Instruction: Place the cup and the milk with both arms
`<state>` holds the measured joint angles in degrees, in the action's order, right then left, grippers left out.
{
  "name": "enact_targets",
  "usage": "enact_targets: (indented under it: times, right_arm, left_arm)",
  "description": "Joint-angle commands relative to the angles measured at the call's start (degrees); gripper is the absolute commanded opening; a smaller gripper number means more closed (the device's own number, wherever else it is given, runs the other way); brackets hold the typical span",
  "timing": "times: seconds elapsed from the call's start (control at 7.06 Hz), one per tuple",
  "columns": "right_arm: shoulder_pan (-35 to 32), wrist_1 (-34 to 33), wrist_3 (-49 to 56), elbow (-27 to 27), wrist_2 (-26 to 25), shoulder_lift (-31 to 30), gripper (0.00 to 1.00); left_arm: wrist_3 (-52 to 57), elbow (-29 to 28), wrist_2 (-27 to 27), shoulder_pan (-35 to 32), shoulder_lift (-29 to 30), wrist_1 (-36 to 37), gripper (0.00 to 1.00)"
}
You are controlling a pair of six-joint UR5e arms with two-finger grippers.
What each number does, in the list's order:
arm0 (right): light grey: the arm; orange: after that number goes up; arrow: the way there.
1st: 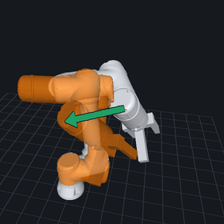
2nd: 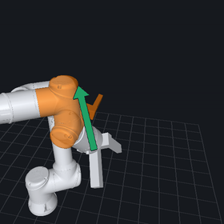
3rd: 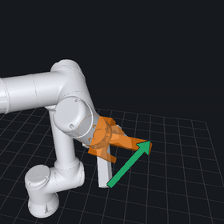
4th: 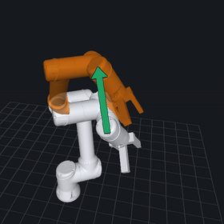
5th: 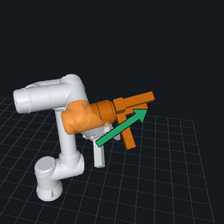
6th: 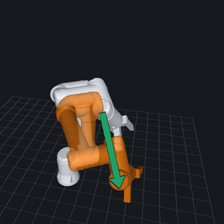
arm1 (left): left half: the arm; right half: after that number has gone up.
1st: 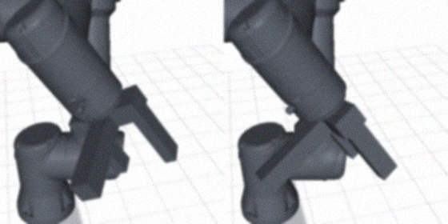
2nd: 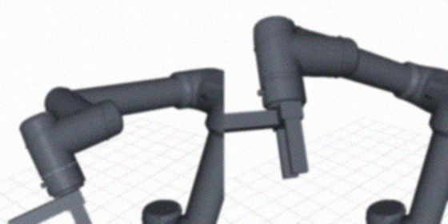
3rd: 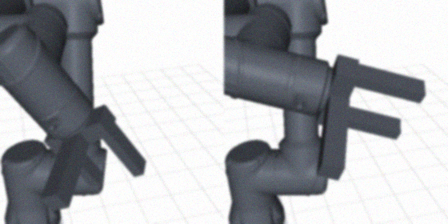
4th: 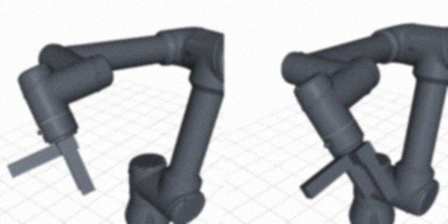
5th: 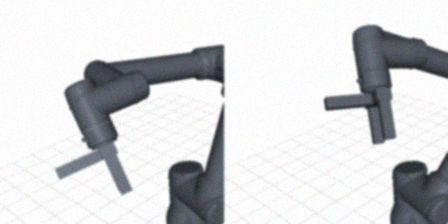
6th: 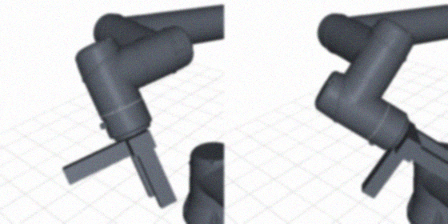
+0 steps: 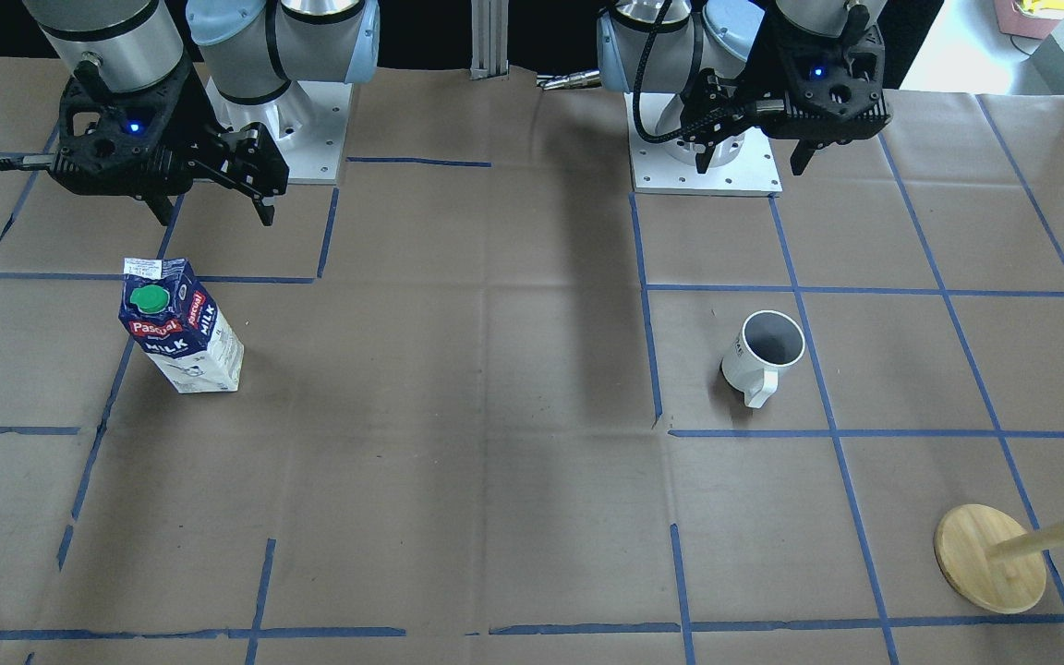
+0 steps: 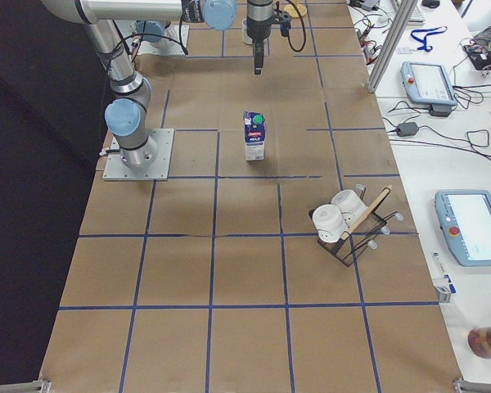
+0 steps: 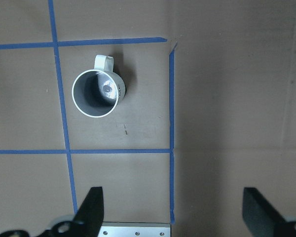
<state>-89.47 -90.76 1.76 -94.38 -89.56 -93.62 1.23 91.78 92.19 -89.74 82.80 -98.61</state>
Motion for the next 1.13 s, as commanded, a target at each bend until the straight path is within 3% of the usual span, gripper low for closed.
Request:
enact_targets:
  times: [0.0,0.99]
  right_arm:
    - [0.0,0.1,0.0,0.0,0.0,0.0,1.00]
    - [0.0,-0.9,0.1,-1.3,0.0,0.0,1.00]
  left_arm:
    - [0.0,0.0,-0.1,0.0,-0.3,0.0,1.00]
    - [-0.8,1.0,-0.8,-0.1,-0.5,0.6,1.00]
